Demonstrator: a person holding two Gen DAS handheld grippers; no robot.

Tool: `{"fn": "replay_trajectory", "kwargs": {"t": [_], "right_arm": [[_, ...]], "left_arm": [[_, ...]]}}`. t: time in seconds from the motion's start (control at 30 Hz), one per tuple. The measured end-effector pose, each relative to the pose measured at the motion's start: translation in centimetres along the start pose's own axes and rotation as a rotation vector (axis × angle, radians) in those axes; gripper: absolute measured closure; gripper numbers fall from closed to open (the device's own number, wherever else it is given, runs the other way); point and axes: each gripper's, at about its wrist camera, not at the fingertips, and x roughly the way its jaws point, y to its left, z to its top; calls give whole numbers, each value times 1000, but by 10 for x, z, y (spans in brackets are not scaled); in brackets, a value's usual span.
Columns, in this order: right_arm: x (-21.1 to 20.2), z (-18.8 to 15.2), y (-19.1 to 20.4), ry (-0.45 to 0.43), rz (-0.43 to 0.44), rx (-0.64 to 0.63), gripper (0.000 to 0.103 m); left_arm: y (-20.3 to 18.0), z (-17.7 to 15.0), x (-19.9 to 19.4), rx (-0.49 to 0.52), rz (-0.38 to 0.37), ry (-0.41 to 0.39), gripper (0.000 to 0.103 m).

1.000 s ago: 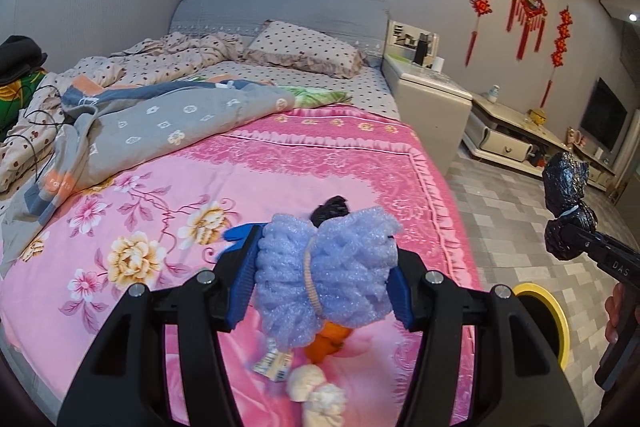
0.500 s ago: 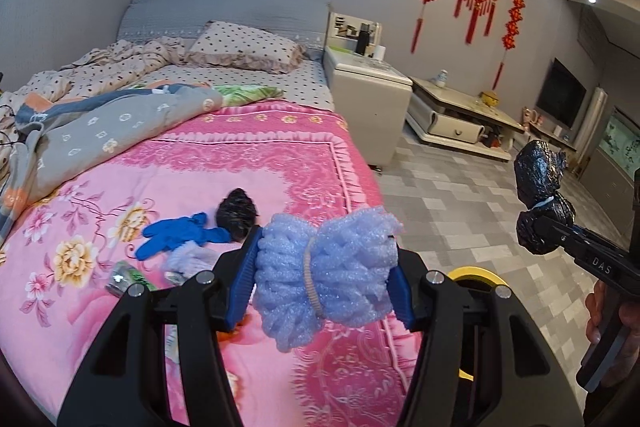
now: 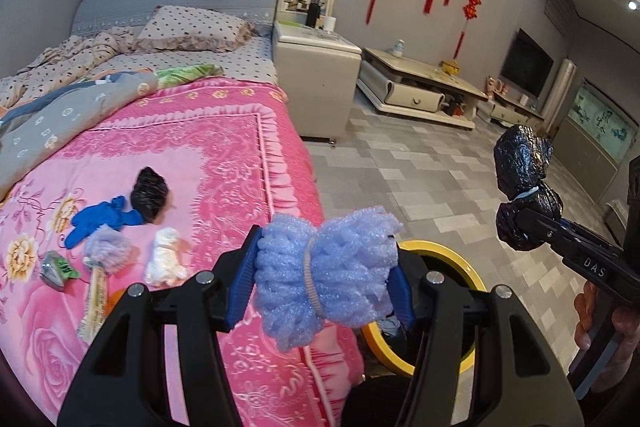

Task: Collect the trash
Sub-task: 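Carry the bubble-wrap bundle and black bag over the bin, then open both tools to drop the bubble wrap and black bag into the bin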

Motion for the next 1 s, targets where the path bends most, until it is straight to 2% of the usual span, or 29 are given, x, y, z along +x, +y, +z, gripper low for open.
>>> {"fn": "replay_trajectory", "kwargs": {"t": [0.4,0.63,0.87,1.0], "right_arm": [[13,-28,-43,72,-30,59,75],[26,-36,-64,108,-31,101,74],[28,-39,-74,111,-47,111,74],[25,-40,-77,110,-54,119,69]], "left_arm": [[-64,-24,72,47,-87,130,49],[-88,-36,106,56,-116,192,49],[-106,-40,115,78,-137,204,47],[-106,-38,113,70,-139,193,45]]}}
